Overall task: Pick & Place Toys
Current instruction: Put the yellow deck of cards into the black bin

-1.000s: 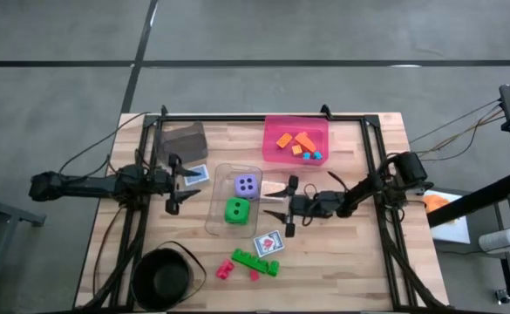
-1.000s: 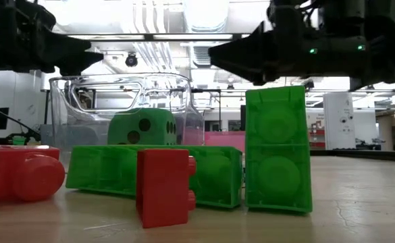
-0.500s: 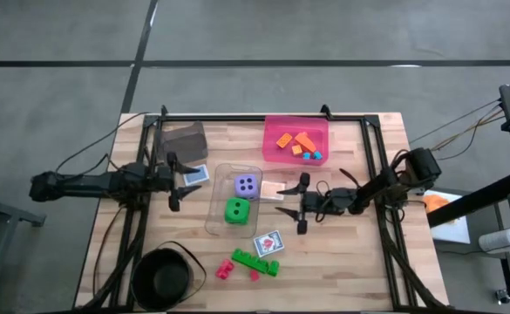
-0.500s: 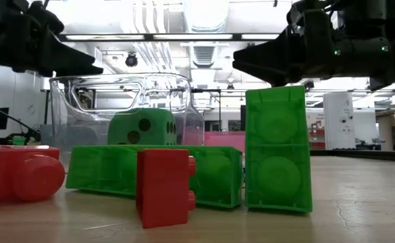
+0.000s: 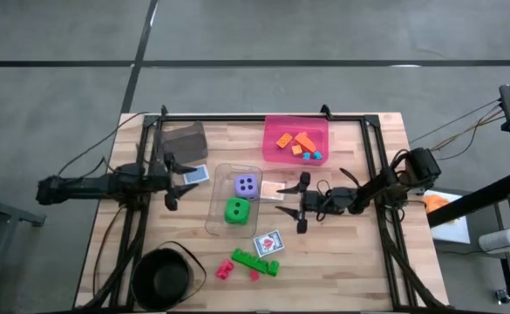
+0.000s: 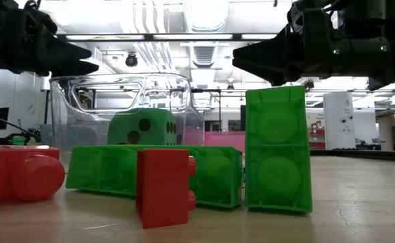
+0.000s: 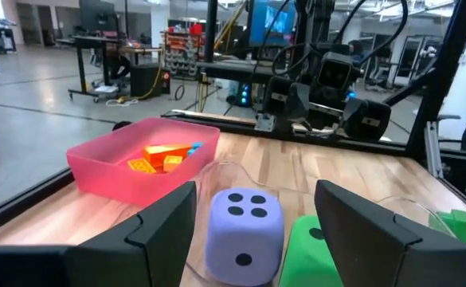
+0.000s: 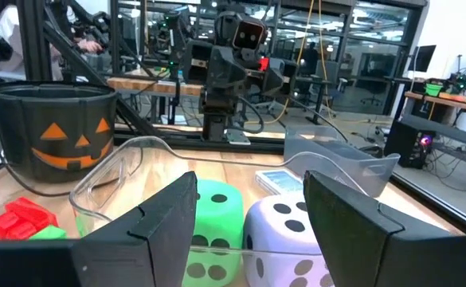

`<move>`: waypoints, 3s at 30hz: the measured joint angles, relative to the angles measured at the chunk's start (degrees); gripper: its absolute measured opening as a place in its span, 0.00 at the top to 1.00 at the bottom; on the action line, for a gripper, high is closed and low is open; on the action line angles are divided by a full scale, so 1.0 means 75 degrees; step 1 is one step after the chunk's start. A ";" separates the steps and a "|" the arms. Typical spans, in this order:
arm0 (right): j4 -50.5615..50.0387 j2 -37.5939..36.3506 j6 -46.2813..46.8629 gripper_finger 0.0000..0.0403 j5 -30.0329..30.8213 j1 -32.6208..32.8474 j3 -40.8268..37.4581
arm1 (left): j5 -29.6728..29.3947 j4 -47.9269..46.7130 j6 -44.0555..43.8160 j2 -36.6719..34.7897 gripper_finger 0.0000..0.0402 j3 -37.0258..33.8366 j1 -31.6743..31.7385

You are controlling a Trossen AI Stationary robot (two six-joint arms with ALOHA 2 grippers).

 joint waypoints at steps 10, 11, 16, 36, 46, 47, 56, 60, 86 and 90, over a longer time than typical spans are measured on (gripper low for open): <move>0.0051 -0.0002 0.0002 0.42 0.0000 0.0000 0.0006 | -0.0080 -0.1043 -0.0177 -0.0833 0.36 0.0044 0.0000; 0.0048 -0.0001 0.0000 0.42 0.0000 0.0000 0.0006 | -0.0085 -0.1062 -0.0178 -0.0838 0.36 0.0020 0.0000; -0.0135 -0.0003 0.0042 0.42 0.0337 -0.0003 0.0006 | -0.0244 -0.1079 -0.0201 -0.0867 0.36 0.0000 0.0003; -0.6719 -0.0320 0.1921 0.42 0.1664 -0.0236 0.1564 | -0.0396 -0.1056 -0.0201 -0.0835 0.36 -0.0012 0.0003; -1.0356 -0.0466 0.2113 0.30 0.1685 -0.0239 0.3594 | -0.0393 -0.1063 -0.0201 -0.0748 0.36 -0.0015 0.0006; -1.0479 -0.0466 0.2098 0.28 0.1694 -0.0239 0.3697 | -0.0393 -0.1070 -0.0199 -0.0736 0.36 -0.0015 0.0006; -1.2716 -0.0417 0.2381 0.05 0.1594 -0.0347 0.4537 | -0.0393 -0.1071 -0.0201 -0.0709 0.36 -0.0015 0.0006; -1.2937 -0.0417 0.2318 0.01 0.1322 -0.0347 0.4571 | -0.0393 -0.1074 -0.0204 -0.0686 0.36 -0.0015 0.0006; -1.3228 0.0343 0.1482 0.07 -0.0836 -0.1950 0.4567 | -0.0391 -0.1076 -0.0268 -0.0686 0.36 -0.0020 0.0003; -1.2990 0.0424 0.1361 0.07 -0.1397 -0.2139 0.4575 | -0.0391 -0.1076 -0.0268 -0.0686 0.36 -0.0020 0.0003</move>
